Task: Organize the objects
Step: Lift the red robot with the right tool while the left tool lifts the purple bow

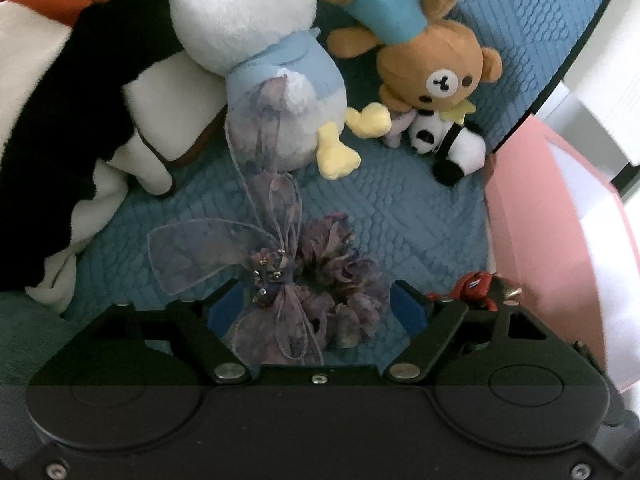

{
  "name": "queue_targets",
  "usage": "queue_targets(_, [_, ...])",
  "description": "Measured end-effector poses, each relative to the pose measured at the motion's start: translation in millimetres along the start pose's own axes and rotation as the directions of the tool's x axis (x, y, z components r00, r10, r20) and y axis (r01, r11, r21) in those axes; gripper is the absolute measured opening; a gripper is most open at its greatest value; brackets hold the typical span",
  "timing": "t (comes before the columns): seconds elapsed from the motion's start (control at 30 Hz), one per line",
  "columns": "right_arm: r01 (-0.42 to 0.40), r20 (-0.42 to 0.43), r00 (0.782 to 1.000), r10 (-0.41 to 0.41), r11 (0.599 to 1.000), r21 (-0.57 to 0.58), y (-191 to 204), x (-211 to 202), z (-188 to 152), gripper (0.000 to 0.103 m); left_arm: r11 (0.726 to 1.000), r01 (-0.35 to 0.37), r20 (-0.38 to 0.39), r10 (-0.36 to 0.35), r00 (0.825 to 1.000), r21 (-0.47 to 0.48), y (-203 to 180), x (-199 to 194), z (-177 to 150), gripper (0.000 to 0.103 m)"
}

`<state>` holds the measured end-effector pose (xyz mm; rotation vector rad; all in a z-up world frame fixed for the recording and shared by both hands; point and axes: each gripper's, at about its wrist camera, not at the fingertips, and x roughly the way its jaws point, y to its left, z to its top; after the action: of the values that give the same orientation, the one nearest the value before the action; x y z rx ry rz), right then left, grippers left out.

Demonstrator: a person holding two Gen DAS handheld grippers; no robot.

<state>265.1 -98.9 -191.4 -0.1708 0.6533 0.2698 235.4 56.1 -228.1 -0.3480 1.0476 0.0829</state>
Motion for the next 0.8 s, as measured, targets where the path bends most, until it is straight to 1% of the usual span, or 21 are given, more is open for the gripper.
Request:
queue_targets(0.17, [0.0,0.022,1.0,0.0,1.0,-0.026,0.9,8.4,-2.5,0.068,0.999,-0.042,-0.032,0.043,0.999,0.035,-9.6,14.8,-6.1,0.079])
queue_targets(0.2, [-0.004,0.027,1.0,0.005,1.0,-0.028,0.7,9.6,-3.3,0.066,0.998,-0.051,-0.034,0.052,0.998,0.037,-10.7,17.3,-7.3,0.079])
queue_targets(0.23, [-0.002,0.03,1.0,0.003,0.999,-0.035,1.0,10.4,-3.8,0.061,0.998,-0.056,-0.034,0.058,0.998,0.039,-11.8,19.9,-8.3,0.08])
queue_targets(0.27, [0.013,0.033,0.999,-0.012,0.999,-0.053,1.9,10.5,-4.5,0.059,0.998,-0.058,-0.035,0.06,0.998,0.039,-11.9,22.0,-9.2,0.08])
queue_targets(0.3, [0.023,0.035,0.999,-0.02,0.997,-0.068,2.8,9.2,-4.6,0.057,0.997,-0.06,-0.038,0.061,0.997,0.038,-12.4,24.7,-9.6,0.08])
queue_targets(0.47, [-0.014,0.042,0.999,0.015,1.0,-0.019,-4.1,-0.3,-6.8,0.055,0.997,-0.066,-0.032,0.067,0.997,0.04,-13.0,36.0,-10.3,0.079])
queue_targets(0.53, [-0.028,0.045,0.999,0.028,1.0,0.004,-7.2,-4.1,-8.9,0.055,0.997,-0.072,-0.035,0.073,0.997,0.04,-12.7,40.3,-11.1,0.075])
queue_targets(0.6, [-0.029,0.044,0.999,0.029,1.0,-0.001,-6.8,-7.0,-9.6,0.055,0.996,-0.077,-0.037,0.079,0.996,0.041,-13.2,44.8,-11.7,0.074])
queue_targets(0.7, [-0.033,0.039,0.999,0.033,0.999,0.005,-7.0,-11.5,-11.5,0.055,0.997,-0.07,-0.044,0.072,0.996,0.032,-13.4,49.3,-13.6,0.069])
queue_targets(0.73, [-0.033,0.037,0.999,0.033,0.999,0.002,-6.2,-12.9,-12.4,0.055,0.997,-0.066,-0.044,0.068,0.997,0.033,-13.5,50.0,-14.7,0.067])
queue_targets(0.8, [-0.03,0.034,0.999,0.03,1.0,-0.005,-4.1,-16.2,-13.5,0.055,0.996,-0.073,-0.04,0.075,0.996,0.051,-15.4,51.1,-16.8,0.06])
